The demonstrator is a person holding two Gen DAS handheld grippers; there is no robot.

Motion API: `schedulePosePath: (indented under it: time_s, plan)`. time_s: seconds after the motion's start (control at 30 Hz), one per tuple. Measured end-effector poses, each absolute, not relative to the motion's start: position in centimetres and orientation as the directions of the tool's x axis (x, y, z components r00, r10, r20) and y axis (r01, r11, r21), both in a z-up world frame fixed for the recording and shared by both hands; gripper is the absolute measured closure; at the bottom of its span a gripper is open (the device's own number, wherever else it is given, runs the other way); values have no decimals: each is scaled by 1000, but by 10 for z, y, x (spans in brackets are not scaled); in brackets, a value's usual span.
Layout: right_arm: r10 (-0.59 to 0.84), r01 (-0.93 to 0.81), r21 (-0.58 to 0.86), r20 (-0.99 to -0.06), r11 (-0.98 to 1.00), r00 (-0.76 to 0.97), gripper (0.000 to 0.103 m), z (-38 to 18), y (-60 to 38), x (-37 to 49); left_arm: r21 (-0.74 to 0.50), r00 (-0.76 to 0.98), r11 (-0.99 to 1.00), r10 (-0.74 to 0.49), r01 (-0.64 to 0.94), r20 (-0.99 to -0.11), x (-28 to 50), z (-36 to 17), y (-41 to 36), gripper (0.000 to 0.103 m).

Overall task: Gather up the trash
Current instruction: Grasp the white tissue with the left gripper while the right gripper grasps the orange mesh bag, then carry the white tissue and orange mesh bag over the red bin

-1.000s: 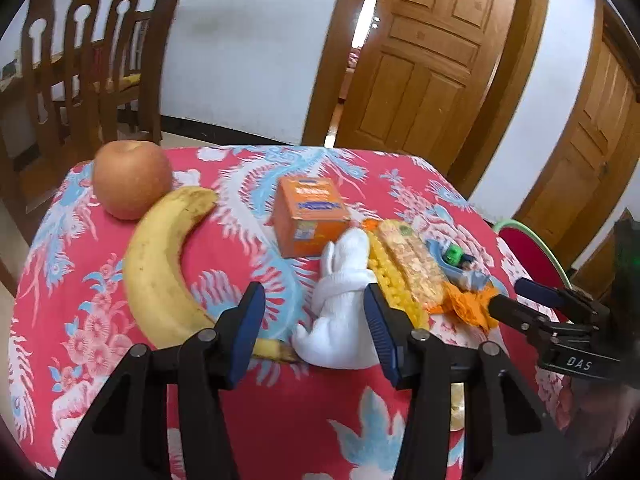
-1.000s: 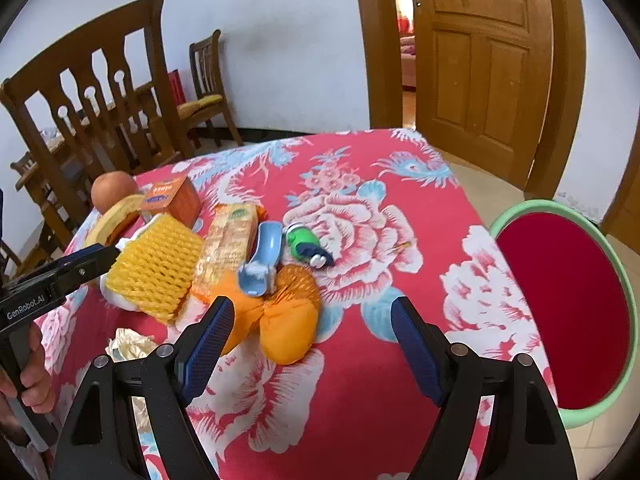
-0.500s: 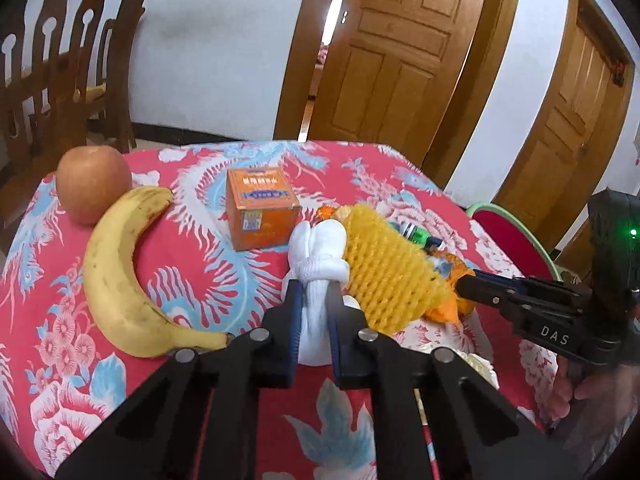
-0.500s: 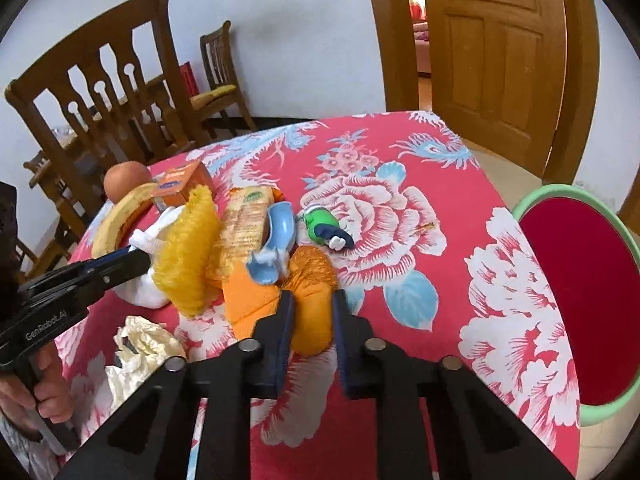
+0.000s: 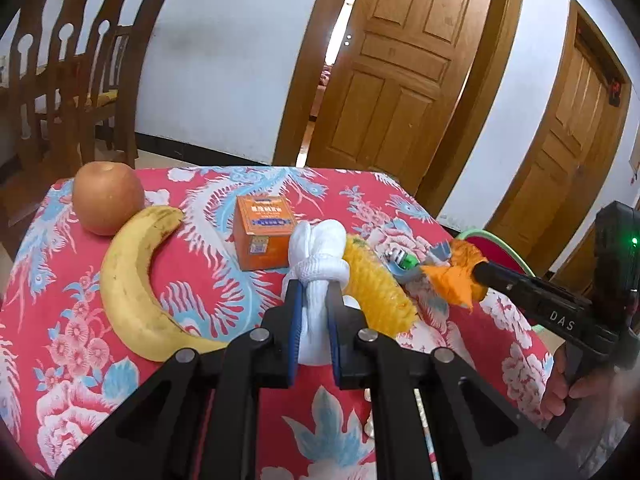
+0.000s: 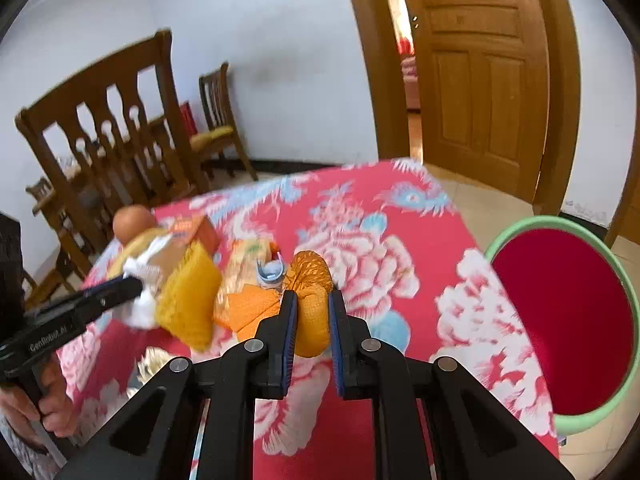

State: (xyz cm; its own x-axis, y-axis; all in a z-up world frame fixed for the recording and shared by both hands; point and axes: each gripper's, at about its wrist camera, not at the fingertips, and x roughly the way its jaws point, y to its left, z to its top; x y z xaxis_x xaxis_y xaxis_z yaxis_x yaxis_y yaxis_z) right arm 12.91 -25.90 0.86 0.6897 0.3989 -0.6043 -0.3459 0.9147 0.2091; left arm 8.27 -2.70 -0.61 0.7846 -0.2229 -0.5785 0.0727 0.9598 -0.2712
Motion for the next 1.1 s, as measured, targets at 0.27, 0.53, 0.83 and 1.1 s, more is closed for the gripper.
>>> schedulePosePath:
  time_s: [0.27, 0.53, 0.83, 1.1]
  plan:
    - [401, -373, 171, -565, 912, 721, 88, 20, -257, 123, -286, 790, 954, -240, 85, -564, 80, 2, -39, 92]
    - [400, -363, 181, -546, 914, 736, 88, 21, -273, 122, -270, 791, 953, -272, 141, -547, 77, 14, -69, 92]
    - [395, -337, 207, -533, 918, 748, 88, 24, -290, 121, -258, 811, 956, -260, 140, -524, 79, 30, -82, 92]
    - [394, -322, 228, -520, 919, 758, 88, 26, -304, 120, -227, 806, 957, -278, 182, -523, 86, 32, -109, 92]
